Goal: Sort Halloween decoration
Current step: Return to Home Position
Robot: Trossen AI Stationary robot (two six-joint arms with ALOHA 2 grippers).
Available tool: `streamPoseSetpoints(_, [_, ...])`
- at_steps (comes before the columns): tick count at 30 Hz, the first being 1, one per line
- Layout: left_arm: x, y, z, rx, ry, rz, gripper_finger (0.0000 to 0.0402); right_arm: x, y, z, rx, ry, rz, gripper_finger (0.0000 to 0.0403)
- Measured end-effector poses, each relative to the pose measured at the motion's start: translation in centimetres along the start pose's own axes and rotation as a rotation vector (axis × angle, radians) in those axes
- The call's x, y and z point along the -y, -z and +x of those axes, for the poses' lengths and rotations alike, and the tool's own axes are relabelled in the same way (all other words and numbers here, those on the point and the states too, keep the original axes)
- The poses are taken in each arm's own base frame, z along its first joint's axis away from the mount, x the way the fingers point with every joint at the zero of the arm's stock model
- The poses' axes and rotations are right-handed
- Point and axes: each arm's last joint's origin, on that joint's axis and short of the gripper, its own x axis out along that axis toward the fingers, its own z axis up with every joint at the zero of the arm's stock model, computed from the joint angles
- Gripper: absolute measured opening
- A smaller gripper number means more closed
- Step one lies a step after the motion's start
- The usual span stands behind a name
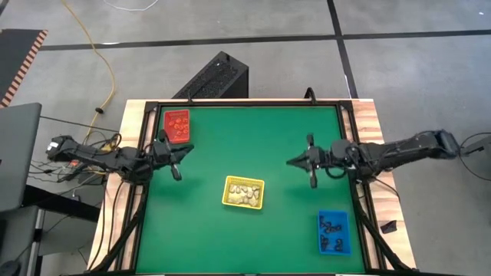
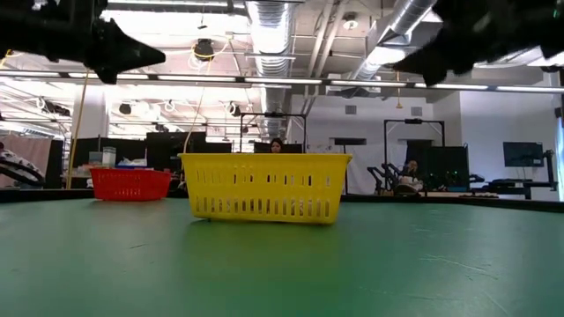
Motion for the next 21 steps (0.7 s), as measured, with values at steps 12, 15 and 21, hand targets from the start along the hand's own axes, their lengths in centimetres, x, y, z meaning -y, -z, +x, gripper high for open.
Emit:
streamPoseSetpoints(12, [-1.3,4.1,-0.7,-0.015,0.033,-0.049,0.0000,4.2,6.8,-1.2,0.012,0.041,0.127,0.0024])
streamPoseSetpoints(15, [-1.5,4.7,-0.7,-0.045,0.059,-0.042,0.0000,4.7,7.4,-1.4,-0.013,0.074,0.172,0.0024])
streamPoseSetpoints(21, [-1.5,5.1,-0.7,-0.083,0.149,-0.055,0.0000,4.5,8.7,-2.2,0.038,0.086,0.167,0.0023])
